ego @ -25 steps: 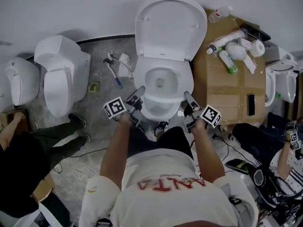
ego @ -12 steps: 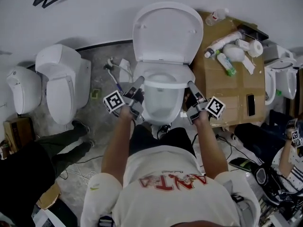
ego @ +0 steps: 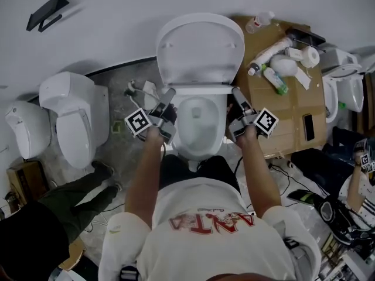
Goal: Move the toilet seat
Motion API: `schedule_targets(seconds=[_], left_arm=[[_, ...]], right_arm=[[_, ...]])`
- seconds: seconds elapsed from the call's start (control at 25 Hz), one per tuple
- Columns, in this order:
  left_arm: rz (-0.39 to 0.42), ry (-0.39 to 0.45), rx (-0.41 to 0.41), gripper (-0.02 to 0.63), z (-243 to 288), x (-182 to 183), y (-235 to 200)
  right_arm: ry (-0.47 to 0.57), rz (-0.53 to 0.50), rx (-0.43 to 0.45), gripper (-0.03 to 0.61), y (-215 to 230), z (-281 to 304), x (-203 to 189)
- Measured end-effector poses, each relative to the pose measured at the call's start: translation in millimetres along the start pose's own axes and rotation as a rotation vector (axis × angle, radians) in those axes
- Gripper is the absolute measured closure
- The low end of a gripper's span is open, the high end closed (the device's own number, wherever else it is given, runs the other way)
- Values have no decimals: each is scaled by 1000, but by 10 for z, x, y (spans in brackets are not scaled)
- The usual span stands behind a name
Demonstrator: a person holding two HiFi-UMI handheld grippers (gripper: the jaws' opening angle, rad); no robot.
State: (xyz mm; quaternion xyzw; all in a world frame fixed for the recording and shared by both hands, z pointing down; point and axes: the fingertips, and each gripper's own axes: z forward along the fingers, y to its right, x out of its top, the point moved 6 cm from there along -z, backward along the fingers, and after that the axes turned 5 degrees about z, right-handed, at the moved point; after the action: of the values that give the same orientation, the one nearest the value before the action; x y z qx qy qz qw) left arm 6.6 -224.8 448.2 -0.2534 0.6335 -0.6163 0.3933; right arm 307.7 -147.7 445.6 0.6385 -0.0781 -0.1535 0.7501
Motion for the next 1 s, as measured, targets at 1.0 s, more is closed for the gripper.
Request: schedule_targets(seconds=[1.0], left_arm=[[110, -54, 2, 373, 754, 649, 11]], right_arm=[[143, 72, 29, 350, -161, 890, 520]])
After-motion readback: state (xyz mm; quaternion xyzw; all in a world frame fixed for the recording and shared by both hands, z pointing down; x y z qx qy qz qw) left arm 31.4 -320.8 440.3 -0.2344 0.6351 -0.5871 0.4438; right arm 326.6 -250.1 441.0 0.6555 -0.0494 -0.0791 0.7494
